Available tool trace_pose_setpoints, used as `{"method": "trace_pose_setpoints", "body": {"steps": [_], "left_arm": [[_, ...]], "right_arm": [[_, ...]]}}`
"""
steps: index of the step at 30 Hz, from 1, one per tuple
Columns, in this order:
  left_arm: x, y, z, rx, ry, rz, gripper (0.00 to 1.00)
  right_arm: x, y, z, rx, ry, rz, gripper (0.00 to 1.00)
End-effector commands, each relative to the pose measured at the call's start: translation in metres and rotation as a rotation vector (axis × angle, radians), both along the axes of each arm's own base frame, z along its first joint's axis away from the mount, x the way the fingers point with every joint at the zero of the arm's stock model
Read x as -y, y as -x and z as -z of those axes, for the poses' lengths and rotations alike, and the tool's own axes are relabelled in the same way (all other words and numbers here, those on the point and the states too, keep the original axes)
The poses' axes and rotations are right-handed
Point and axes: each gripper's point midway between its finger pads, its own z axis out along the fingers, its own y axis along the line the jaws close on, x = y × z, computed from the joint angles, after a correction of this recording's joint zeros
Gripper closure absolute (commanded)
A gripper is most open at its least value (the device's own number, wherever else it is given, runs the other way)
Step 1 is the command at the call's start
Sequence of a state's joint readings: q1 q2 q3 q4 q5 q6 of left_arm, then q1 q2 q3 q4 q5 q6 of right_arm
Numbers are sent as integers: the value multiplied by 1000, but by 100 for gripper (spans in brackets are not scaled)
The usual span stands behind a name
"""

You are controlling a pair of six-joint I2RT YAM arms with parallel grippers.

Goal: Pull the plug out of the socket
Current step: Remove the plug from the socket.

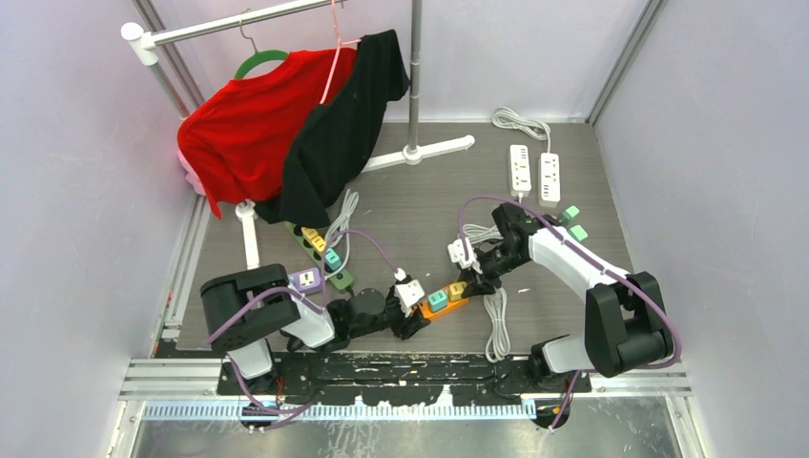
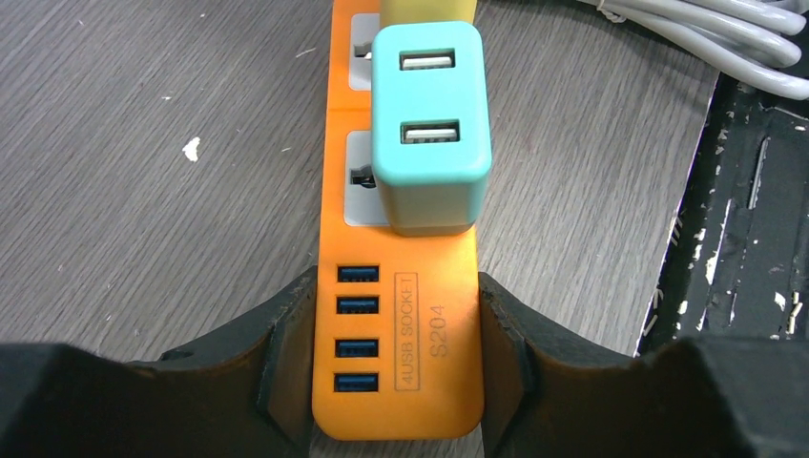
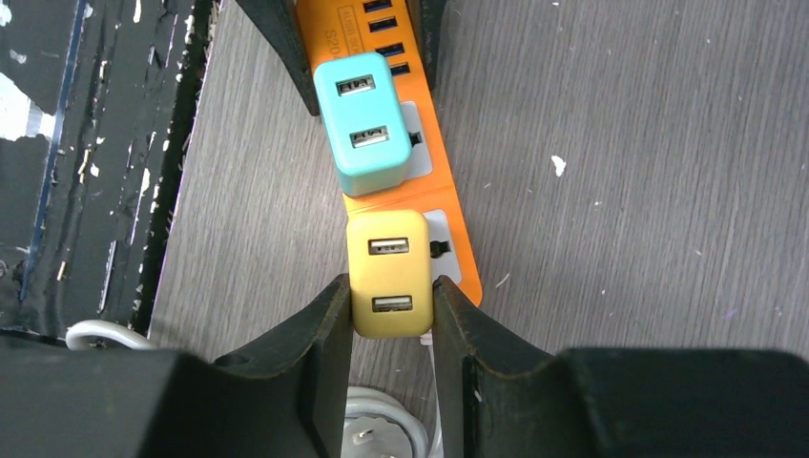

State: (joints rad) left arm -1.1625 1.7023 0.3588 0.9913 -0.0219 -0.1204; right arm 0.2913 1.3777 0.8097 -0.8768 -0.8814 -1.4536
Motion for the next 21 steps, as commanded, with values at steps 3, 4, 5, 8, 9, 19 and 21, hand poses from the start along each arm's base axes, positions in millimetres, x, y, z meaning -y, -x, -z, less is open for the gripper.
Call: {"method": "trace_pose_setpoints", "body": {"steps": [3, 4, 5, 8, 9, 19, 21], "left_arm": [[-9, -1, 16, -48, -33, -40, 100], [-9, 0, 16, -49, -32, -38, 100], [-9, 0, 15, -50, -31, -36, 100], [-8, 1, 14, -54, -24, -33, 100], [-8, 1, 14, -56, -23, -33, 100], [-5, 5, 12, -76, -9, -17, 100], [-4, 5, 12, -78, -12, -15, 100]], "right_arm": [[0, -20, -33, 19, -78, 109, 99], [0, -19, -34, 14, -87, 109, 99], [0, -17, -36, 10, -96, 102, 99], [-1, -14, -41, 2, -119, 89, 99], [-1, -13, -41, -1, -122, 88, 99], [-4, -11, -61, -99, -195, 148, 99], [-4, -13, -62, -112, -190, 158, 99]]}}
